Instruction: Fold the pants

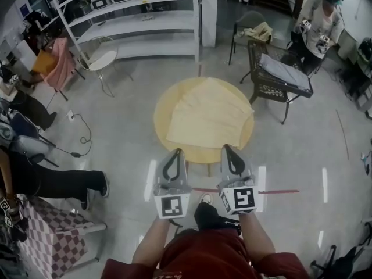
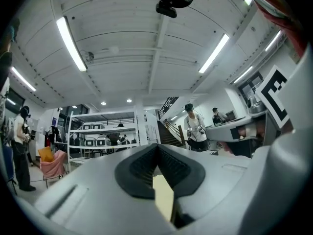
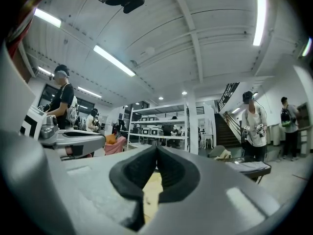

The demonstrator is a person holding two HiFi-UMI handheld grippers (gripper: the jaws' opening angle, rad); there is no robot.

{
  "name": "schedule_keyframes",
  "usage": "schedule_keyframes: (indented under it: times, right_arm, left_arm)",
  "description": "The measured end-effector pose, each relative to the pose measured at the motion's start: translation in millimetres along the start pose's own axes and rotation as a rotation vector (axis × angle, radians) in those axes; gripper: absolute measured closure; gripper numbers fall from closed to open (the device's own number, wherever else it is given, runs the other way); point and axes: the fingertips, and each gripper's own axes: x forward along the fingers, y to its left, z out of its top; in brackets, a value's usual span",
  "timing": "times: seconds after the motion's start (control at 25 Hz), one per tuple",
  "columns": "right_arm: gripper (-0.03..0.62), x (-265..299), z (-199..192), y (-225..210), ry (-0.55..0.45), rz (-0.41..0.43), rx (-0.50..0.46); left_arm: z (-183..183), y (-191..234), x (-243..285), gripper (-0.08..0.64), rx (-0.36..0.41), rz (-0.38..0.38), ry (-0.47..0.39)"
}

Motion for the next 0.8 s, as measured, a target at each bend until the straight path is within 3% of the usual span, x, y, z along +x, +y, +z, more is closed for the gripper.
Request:
schedule_keyframes:
  times: [0.44,0.8]
  right_arm:
    - [0.591,85,-16,-98,0.008,-0.089,0.048]
    - [0.591,111,-42,-139,0.054,-0.128,0.053]
  left_arm:
    - [-22,-14,134,0.554,0.009,-0.073,0.010]
    - [-48,-23,180,0.554,0.008,-0.115,0.046]
